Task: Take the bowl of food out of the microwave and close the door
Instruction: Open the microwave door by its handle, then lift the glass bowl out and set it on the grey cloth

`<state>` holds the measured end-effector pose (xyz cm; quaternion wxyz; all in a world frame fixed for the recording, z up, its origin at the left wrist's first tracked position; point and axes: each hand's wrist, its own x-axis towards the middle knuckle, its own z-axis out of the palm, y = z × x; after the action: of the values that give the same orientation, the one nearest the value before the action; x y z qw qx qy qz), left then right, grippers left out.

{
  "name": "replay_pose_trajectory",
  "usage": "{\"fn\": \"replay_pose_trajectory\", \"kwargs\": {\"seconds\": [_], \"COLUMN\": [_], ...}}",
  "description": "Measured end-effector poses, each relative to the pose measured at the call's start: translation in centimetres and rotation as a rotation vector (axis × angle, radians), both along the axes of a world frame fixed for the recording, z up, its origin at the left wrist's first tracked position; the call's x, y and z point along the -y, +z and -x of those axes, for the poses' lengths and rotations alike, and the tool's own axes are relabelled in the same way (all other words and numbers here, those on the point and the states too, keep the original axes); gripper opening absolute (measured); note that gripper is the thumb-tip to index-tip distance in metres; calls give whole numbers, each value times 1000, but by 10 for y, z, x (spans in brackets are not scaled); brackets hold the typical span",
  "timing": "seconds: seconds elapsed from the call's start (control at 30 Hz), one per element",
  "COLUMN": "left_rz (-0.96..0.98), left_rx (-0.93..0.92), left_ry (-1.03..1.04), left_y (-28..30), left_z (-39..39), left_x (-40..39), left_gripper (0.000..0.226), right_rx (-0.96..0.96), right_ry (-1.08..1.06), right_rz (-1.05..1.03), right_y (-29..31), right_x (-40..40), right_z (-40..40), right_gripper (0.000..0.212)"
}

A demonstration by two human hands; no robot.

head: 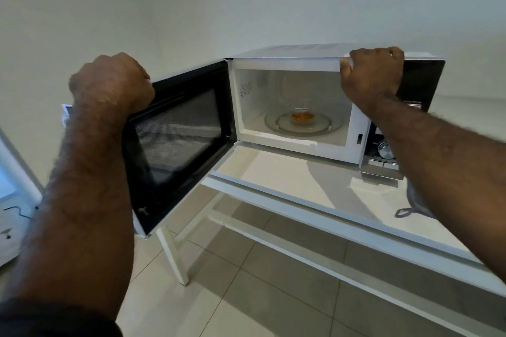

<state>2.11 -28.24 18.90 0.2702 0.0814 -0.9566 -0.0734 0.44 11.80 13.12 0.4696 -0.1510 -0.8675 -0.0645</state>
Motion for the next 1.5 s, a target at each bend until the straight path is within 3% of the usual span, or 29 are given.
{"fn": "replay_pose_trajectory", "kwargs": {"seconds": [0.2,0.37,0.47,0.57,0.7,0.77,0.9,0.97,1.03,1.13,1.23,1.33,1.5], "left_rz": [-71,1,-84,-251,-595,-803,-1308,-1505,-1643,-1729,-1827,-1793,-1749], "left_rx": [-220,-810,-929,-789,-455,-245,112,229,351,465,414,398,442], "left_ry": [50,-422,-613,-791,-849,-814,-672,-605,-612,-696,-652,-671,-757], "left_y": [-20,-49,-72,-101,-140,-154,-165,-164,-162,-165,-168,-171,-181], "left_z": [16,44,64,87,136,165,215,234,248,264,278,290,288], "left_x": [-8,-25,-57,-99,-162,-189,-236,-255,-271,-287,-300,-311,-324], "left_gripper": [33,31,27,34,36,41,66,74,78,88,93,97,91], "right_rx": [-49,-319,-436,-345,-110,-120,-220,-276,-342,-438,-427,-354,-325], "right_ry": [31,255,388,503,518,465,406,481,510,538,581,452,425], "right_rz": [-31,-38,-86,-22,282,588,1396,1657,1804,1907,1868,1770,1748], "right_y": [-5,-21,-40,-68,-99,-102,-99,-100,-104,-109,-116,-122,-127], "right_x": [-4,9,24,36,42,38,25,17,8,-2,-7,-4,-3], "right_z": [6,15,20,30,60,82,125,145,161,179,202,215,229], "right_gripper": [38,35,27,18,19,23,37,55,58,52,63,66,55]}}
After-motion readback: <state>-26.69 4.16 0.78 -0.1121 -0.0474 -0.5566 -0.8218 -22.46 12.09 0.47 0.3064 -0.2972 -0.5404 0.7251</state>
